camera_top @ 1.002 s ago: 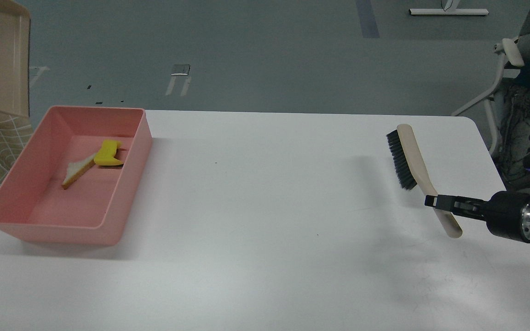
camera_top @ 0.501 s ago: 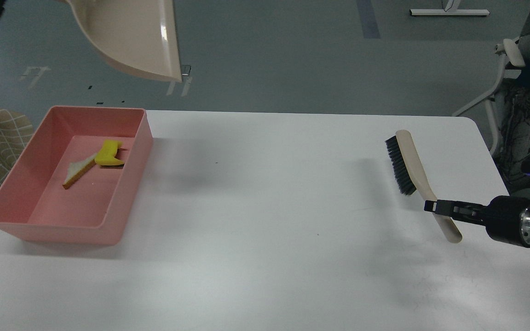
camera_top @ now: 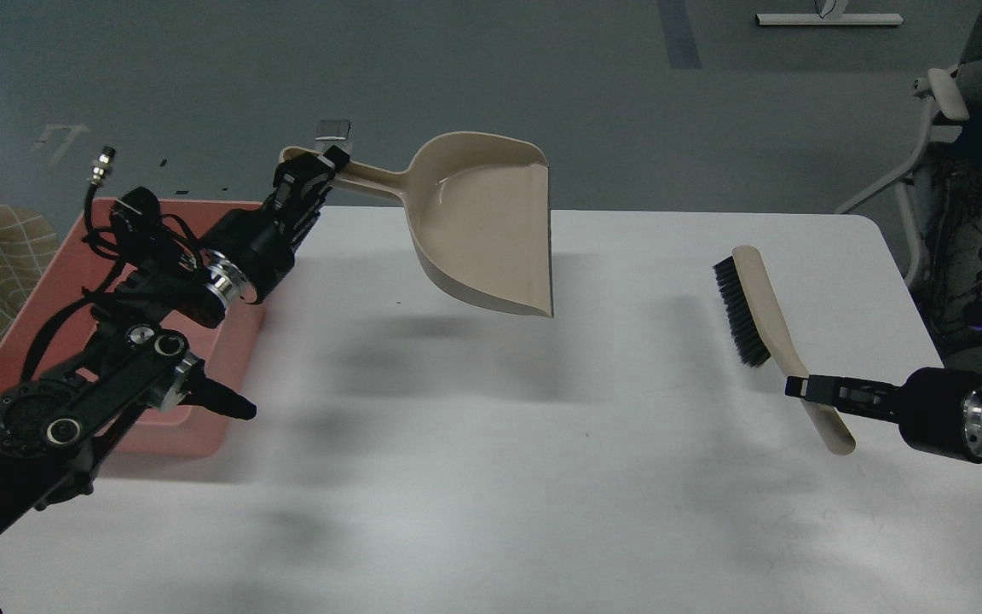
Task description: Sweep and dump garbage into bin
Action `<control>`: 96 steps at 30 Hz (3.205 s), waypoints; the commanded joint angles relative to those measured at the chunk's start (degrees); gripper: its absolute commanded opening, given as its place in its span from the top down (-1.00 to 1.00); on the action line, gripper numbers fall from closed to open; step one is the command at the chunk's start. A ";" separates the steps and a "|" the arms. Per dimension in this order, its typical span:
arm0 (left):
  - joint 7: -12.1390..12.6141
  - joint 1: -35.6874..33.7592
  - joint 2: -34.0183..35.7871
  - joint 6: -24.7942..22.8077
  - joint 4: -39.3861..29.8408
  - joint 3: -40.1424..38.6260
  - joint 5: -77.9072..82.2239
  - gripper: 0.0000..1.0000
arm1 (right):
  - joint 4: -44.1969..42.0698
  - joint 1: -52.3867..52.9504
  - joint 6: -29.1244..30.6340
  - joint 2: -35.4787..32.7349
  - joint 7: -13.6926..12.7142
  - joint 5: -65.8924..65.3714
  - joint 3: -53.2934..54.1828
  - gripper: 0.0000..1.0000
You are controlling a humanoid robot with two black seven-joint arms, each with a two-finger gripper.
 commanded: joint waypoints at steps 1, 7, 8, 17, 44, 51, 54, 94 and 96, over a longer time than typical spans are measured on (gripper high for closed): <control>-0.64 1.31 -3.71 1.73 2.15 1.43 -0.03 1.00 | 0.00 -0.13 0.00 -0.01 -0.02 -0.08 0.00 1.00; -3.62 2.98 -7.06 3.14 7.51 2.04 0.06 1.00 | 0.09 -0.31 0.08 -0.01 -0.02 -0.08 -0.18 1.00; -4.50 3.77 -7.06 3.23 8.22 2.74 0.06 1.00 | 0.09 -0.31 0.08 -0.10 -0.02 0.00 -0.18 1.00; -6.18 6.94 -7.06 4.11 8.31 5.03 0.15 1.00 | 0.00 -0.75 0.08 0.08 -0.02 -0.08 -0.18 1.00; -11.98 8.61 -6.54 3.49 9.81 10.04 0.24 -0.95 | -0.17 -1.10 0.08 1.75 0.16 0.09 -0.09 1.00; -13.83 11.07 -4.08 3.23 8.67 13.29 0.24 -0.95 | -0.70 -1.10 0.35 2.63 0.25 0.18 0.00 1.00; -14.71 12.48 -2.76 3.23 7.35 13.30 0.15 -0.95 | -1.75 -1.10 0.44 2.80 0.25 0.18 -0.09 1.00; -19.24 16.17 23.43 -7.67 -16.20 9.17 -9.86 -0.95 | 0.00 -1.45 1.72 -7.83 0.25 14.85 11.50 -1.00; -19.24 16.17 24.57 -9.42 -17.17 5.41 -12.05 -0.95 | -0.61 -1.36 1.72 -7.74 0.25 15.56 16.05 -1.00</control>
